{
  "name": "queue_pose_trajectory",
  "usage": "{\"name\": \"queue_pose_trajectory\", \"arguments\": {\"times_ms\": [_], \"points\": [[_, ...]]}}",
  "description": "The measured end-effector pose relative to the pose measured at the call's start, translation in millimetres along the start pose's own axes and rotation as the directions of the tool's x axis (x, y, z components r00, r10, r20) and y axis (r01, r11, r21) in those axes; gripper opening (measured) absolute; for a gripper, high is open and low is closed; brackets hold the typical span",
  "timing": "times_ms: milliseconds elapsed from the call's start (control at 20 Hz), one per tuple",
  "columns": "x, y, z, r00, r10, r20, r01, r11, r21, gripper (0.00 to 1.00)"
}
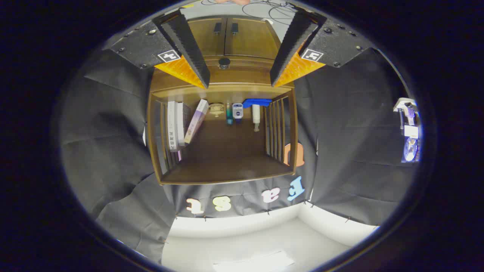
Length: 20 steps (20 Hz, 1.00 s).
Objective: Pull open the drawer, take out the items inside it, and place them on the countertop above the cabinet.
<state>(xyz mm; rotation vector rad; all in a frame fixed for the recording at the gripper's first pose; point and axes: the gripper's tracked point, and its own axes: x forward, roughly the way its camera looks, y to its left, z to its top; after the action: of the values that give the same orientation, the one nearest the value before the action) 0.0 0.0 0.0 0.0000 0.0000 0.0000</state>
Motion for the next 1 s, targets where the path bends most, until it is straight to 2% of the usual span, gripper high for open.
{"name": "queue_pose_trajectory", "arguments": {"times_ms": [650, 1000], "points": [[20, -13, -22, 0.999, -0.032, -0.037, 0.034, 0.998, 0.045, 1.0], [56, -17, -48, 0.998, -0.039, -0.054, 0.04, 0.999, 0.019, 1.0]]}}
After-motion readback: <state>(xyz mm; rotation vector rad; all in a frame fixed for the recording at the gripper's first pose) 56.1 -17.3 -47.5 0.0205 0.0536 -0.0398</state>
